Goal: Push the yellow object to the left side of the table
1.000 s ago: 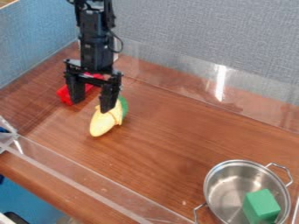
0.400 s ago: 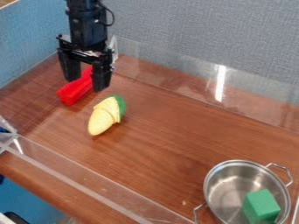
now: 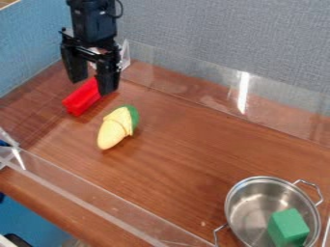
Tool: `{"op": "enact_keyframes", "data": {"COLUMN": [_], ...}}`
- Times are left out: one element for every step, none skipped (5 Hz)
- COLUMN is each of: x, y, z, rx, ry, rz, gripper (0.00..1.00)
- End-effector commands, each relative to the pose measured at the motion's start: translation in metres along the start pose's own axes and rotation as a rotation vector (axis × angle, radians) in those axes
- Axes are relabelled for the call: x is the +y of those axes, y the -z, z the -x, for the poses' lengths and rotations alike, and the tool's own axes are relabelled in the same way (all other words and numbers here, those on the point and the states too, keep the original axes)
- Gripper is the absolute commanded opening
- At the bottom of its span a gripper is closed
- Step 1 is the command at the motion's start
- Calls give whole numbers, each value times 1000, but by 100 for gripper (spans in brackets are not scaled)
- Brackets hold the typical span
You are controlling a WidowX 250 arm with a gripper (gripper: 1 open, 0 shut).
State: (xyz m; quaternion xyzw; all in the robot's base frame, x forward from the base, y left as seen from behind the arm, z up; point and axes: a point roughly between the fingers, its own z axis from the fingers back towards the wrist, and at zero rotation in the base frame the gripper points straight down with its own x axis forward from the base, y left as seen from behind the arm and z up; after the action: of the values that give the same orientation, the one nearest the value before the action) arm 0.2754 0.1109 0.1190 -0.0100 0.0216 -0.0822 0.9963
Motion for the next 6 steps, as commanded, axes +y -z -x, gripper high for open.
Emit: {"op": "enact_keyframes", "data": {"x": [-10, -20, -30, -38, -45, -47], "y": [-10, -3, -2, -2, -2, -4], "z": [-5, -10, -10, -9, -9, 1], "rx": [-50, -52, -56, -55, -55, -56], "ry": [53, 90, 101, 118, 129, 72], "rz": [-31, -35, -39, -43, -45, -44], "gripper": [100, 100, 100, 100, 100, 100]}}
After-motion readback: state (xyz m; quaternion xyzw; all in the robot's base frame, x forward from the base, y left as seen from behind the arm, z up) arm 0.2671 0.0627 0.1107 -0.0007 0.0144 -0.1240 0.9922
